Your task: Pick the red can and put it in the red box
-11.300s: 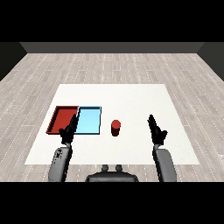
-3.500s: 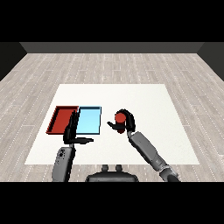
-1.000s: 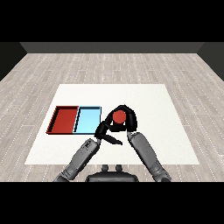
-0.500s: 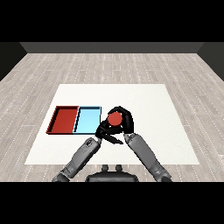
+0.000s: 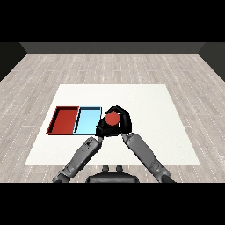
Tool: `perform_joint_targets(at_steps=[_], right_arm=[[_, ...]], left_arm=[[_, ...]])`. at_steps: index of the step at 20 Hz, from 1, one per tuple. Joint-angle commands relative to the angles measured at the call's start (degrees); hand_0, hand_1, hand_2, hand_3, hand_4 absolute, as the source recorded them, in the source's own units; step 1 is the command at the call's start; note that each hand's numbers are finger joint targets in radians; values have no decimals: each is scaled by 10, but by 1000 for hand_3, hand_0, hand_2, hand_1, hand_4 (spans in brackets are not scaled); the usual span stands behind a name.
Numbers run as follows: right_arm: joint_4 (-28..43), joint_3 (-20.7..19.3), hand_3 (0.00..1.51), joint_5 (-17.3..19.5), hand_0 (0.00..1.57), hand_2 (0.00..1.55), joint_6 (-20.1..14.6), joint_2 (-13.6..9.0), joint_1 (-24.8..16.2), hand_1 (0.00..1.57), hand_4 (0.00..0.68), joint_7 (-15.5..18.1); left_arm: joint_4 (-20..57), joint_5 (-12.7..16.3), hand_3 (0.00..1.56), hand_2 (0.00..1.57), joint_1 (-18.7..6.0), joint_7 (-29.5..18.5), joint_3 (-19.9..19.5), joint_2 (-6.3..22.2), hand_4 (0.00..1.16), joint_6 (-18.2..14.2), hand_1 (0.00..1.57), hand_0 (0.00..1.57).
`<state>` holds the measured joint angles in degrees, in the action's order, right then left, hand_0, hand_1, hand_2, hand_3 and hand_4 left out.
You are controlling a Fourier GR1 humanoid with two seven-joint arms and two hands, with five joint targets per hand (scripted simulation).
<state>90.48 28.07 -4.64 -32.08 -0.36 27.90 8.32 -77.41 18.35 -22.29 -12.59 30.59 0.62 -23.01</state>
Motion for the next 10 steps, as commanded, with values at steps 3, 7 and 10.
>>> perform_joint_targets(at_steps=[3,7,10], right_arm=[[-40,-20,1399,-38,1571,1469,32,3,-9,1571,622,63],[18,2,1404,-11,1571,1474,2,3,-27,1571,638,17],[54,21,1395,18,1571,1467,-22,3,-23,1571,631,-32]], left_arm=[[16,20,1510,1571,-25,18,11,-6,1117,-68,1571,1571],[-8,-8,1497,1571,-5,46,8,-6,1123,-52,1571,1571],[25,13,1499,1571,18,-13,6,-6,1128,-40,1571,1571]])
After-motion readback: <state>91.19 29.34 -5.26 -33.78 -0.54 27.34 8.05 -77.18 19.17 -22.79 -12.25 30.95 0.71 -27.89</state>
